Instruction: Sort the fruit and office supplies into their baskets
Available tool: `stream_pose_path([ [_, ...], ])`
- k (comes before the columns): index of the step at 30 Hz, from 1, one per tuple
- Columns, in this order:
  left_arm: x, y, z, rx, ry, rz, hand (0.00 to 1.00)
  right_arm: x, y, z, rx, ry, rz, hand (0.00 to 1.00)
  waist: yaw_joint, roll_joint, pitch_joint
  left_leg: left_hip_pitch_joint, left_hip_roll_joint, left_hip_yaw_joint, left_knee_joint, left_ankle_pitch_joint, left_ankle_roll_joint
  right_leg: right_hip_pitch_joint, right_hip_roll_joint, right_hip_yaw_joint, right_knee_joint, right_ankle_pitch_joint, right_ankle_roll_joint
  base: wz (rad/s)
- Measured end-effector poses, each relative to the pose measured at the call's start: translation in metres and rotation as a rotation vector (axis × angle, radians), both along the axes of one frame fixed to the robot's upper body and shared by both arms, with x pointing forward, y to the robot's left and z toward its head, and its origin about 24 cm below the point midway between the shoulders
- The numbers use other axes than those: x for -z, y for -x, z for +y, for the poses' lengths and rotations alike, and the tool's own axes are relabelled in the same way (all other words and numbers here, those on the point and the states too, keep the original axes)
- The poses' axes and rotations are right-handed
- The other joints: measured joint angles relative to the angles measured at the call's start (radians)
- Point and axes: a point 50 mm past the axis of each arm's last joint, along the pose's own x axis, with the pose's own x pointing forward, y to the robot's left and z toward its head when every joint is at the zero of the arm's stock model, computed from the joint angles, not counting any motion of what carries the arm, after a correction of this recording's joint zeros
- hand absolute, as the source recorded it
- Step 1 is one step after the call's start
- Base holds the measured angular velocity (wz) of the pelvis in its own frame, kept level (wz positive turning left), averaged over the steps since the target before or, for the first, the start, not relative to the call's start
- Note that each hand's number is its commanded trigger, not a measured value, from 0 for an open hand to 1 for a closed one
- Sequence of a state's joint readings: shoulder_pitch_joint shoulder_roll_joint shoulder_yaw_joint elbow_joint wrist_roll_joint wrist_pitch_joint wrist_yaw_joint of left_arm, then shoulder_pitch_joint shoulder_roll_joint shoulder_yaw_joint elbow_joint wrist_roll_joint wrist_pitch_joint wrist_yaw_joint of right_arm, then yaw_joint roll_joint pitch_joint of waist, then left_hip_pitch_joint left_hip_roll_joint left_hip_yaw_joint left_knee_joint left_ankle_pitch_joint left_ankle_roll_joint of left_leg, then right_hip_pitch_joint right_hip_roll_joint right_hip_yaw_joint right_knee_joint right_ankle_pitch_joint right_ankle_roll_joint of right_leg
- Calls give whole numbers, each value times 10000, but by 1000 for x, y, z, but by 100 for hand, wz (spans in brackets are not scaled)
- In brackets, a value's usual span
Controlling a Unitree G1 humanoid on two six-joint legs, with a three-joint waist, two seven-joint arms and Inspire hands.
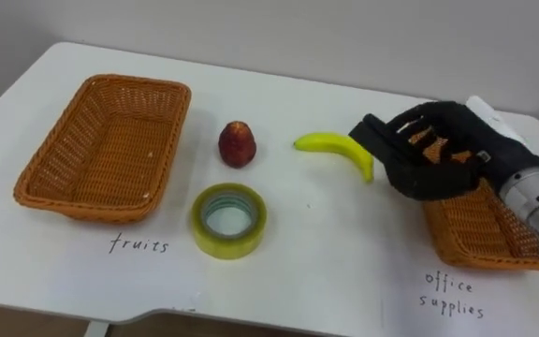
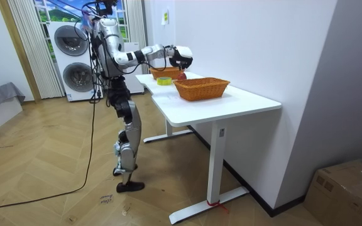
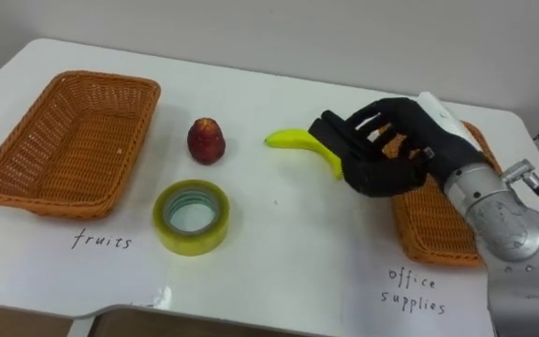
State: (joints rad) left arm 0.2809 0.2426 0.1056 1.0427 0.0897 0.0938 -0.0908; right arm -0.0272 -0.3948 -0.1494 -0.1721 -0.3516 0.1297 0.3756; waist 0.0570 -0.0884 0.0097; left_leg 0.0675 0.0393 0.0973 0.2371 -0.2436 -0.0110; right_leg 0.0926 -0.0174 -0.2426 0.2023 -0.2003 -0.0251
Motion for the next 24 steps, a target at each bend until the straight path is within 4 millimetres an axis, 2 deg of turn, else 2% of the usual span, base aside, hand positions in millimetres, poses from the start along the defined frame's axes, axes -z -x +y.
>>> stream_pose_path([
  [8,0,5,1,-623,-41,-169,0,-13,1,-11,772,-299,-1174,100,-11,-59,-47,-10,4,94,-26,3,0,-90,16,88,15,-2,2,-3],
  [13,1,4,-2,-922,28,-299,0,-21,3,-15,1160,-222,-1771,100,-36,-52,-42,78,3,107,-91,5,-2,-76,22,142,14,-9,13,-1],
  [18,0,5,0,-1275,-28,-392,0,-25,4,-22,1667,-223,-2204,100,-178,-116,-68,139,-1,112,-111,4,-1,-37,14,162,13,-13,20,0],
  [24,0,14,0,-1306,-35,-196,0,-29,6,-28,2039,-280,-2620,100,-377,-119,-33,295,17,249,-116,3,-2,186,45,273,-161,-15,20,-3],
])
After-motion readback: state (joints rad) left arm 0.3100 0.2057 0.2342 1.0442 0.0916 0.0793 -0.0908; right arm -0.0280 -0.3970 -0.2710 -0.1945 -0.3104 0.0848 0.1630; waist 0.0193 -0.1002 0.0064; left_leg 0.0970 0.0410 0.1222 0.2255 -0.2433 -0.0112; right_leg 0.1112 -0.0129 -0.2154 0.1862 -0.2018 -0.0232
